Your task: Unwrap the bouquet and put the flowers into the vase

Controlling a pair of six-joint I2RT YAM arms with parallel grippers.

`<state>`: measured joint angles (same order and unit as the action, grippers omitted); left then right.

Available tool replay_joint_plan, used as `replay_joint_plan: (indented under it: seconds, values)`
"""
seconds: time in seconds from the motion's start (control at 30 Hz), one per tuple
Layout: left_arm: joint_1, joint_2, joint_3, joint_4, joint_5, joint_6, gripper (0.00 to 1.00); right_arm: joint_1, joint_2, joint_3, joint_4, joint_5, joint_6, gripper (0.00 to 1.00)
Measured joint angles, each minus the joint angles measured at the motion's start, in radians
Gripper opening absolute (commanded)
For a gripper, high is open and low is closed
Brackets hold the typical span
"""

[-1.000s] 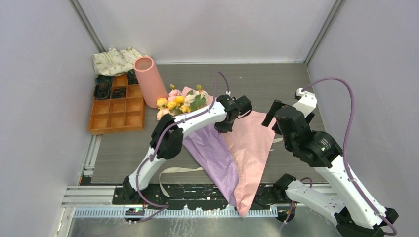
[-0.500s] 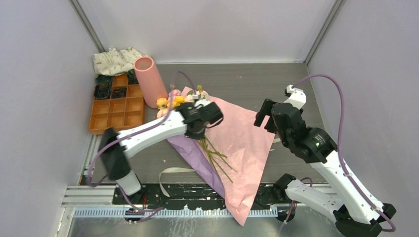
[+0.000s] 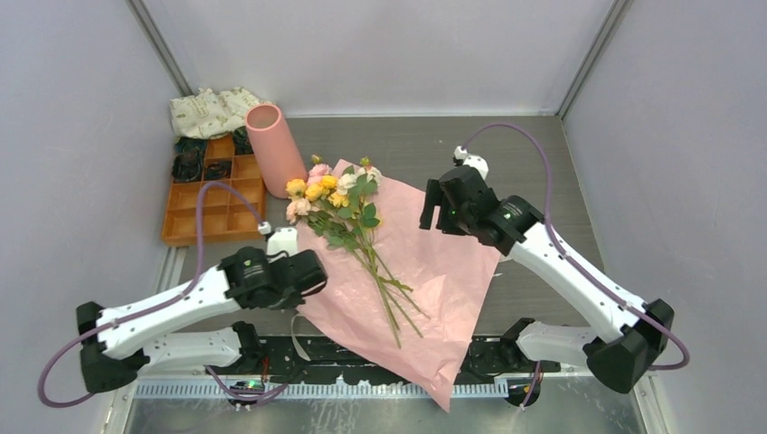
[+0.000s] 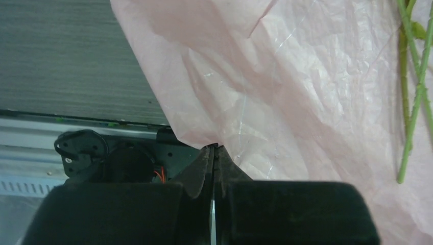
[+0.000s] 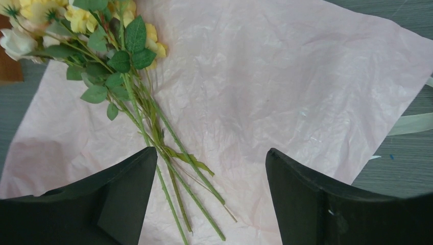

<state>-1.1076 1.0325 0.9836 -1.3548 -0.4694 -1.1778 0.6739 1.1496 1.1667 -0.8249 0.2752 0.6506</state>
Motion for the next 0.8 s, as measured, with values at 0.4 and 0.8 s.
replay_joint_plan:
  seconds: [0.4,0.8]
  values:
    - [-0.006,-0.275,-0.125,-0.132,0.009,-0.153,0.42,0.165,0.275,0.152,0.017,-0.009,-0.018,0.81]
    - [-0.006,-0.357,0.175,-0.221,-0.126,-0.114,0.42,0.195,0.44,0.343,-0.023,0.049,-0.054,0.8]
